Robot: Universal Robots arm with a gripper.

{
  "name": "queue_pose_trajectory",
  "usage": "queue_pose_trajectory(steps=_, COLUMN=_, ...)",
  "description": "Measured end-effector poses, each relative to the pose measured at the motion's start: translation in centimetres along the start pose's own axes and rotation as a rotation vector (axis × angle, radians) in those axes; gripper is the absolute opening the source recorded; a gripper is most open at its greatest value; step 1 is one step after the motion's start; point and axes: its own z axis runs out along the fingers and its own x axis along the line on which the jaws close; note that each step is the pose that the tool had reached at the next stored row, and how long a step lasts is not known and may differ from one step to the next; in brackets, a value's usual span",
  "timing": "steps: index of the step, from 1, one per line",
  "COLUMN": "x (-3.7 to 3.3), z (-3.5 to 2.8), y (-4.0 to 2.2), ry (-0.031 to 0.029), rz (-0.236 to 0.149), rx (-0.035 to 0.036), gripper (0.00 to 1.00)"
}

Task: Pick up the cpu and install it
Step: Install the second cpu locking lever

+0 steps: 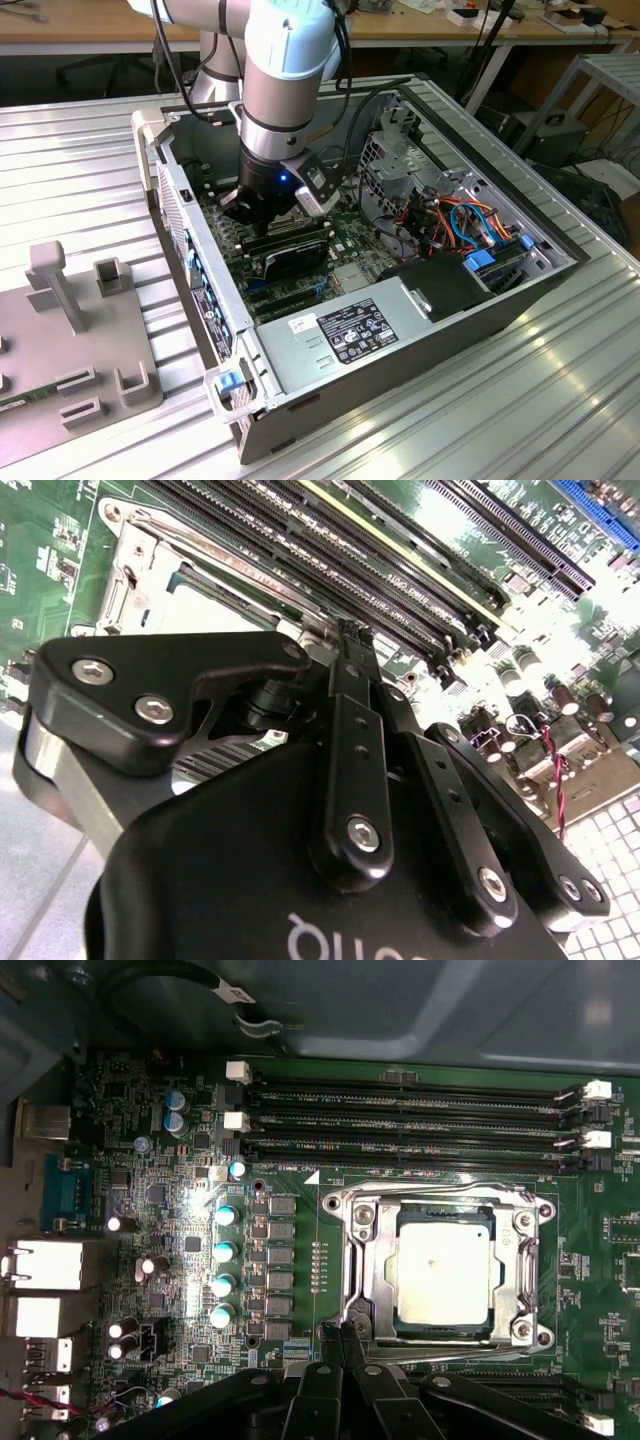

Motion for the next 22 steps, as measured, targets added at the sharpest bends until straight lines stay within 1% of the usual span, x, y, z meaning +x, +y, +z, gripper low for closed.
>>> queue_pose_trajectory(steps=8, x=0.14, z=0.24, y=0.04, ry=0.0003, rz=0.0, rx=-0.0001, gripper=0.11)
queue_pose_trajectory(steps=13, x=0.17, z=0.35, y=0.04, ry=-0.0007, rz=0.0, rx=-0.0008, gripper=0.11)
queue_pose_trajectory(steps=22, x=0.2, z=0.37, y=0.01, ry=-0.0001, rz=0.0, rx=-0.0004, gripper=0.11)
